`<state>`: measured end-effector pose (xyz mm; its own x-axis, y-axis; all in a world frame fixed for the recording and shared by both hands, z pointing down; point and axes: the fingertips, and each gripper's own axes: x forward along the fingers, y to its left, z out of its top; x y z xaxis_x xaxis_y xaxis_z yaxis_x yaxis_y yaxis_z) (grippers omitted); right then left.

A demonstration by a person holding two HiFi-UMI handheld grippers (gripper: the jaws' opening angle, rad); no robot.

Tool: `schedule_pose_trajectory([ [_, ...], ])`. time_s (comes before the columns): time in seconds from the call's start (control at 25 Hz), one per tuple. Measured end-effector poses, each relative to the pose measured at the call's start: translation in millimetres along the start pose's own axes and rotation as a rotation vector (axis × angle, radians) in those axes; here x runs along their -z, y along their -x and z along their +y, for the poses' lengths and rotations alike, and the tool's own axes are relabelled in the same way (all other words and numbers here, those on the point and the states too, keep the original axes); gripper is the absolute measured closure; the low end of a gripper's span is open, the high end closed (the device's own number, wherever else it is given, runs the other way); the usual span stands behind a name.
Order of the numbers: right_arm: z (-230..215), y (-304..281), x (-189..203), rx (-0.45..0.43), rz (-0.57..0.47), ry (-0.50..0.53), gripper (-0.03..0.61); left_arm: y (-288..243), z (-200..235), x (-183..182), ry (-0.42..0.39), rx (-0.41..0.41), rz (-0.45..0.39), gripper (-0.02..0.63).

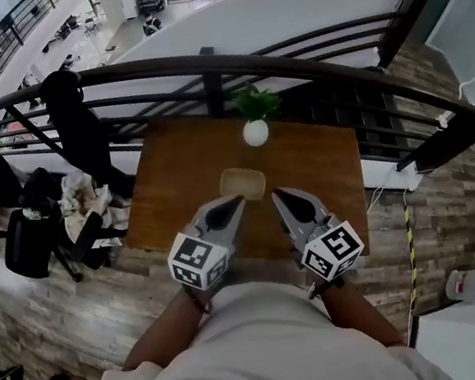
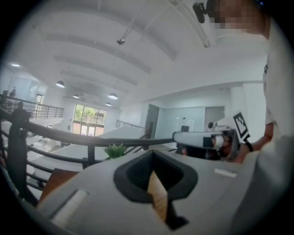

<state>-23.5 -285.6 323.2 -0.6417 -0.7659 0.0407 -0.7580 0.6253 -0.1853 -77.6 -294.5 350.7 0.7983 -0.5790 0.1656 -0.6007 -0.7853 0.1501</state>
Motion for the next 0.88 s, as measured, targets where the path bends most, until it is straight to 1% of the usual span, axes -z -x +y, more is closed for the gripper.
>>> schedule_pose_trajectory([
  [0.16,1.7,-23.5,6.5,0.045,-0.004,-0.016,0.572,0.4,25.7,-0.4,-0.01,0.046,0.01,0.611],
  [0.44,-10.8,-45.4,34.6,0.093,0.049,-0.063,0.572,-15.0,54.3,18.7,0.023,0.1,0.051,0.611],
  [0.64,-34.2,-57.0,50.0,0.104,0.09,-0.105,0.572,-30.1,70.1,26.7,0.044,0.098,0.074,0.611],
  [0.76,-58.8,-59.1,57.5,0.134,0.091,-0.113,0.572,-41.4,75.1,31.0,0.035,0.097,0.093,0.611],
  [0.88,-82.8,-58.6,70.2,0.138,0.101,-0.128,0.572,-55.7,84.3,42.0,0.027,0.074,0.114,0.611],
])
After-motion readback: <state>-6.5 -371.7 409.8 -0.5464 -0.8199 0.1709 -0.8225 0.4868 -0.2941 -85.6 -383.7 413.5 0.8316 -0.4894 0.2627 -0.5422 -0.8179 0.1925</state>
